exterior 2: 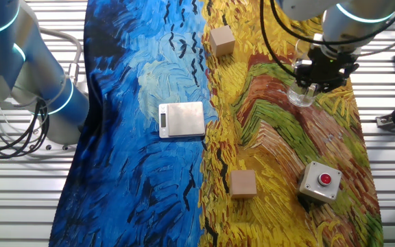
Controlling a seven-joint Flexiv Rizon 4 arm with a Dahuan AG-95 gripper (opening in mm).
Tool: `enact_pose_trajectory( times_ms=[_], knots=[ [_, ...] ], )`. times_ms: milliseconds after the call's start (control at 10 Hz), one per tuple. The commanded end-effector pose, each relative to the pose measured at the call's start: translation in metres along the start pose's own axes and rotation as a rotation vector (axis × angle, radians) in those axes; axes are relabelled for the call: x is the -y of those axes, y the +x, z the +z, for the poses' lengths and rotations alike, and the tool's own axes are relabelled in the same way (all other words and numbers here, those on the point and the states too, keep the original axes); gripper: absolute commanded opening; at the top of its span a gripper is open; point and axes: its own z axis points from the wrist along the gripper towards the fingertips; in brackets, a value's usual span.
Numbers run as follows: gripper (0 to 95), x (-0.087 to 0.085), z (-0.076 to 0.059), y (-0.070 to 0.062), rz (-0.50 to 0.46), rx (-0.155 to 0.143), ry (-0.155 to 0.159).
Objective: Pour the water from one cup into another empty cup
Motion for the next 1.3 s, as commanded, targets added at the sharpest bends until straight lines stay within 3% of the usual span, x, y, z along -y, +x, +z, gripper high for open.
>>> enact_pose_trajectory(
  times_ms=[100, 400, 1300],
  knots=[
    [0.0, -0.004, 0.0011, 0.0022, 0.011, -0.024, 0.009],
    [0.0, -0.0053, 0.0012, 0.0026, 0.021, -0.051, 0.01],
    [0.0, -0.0073, -0.0036, -0.0058, 0.039, -0.072, 0.001]
  ],
)
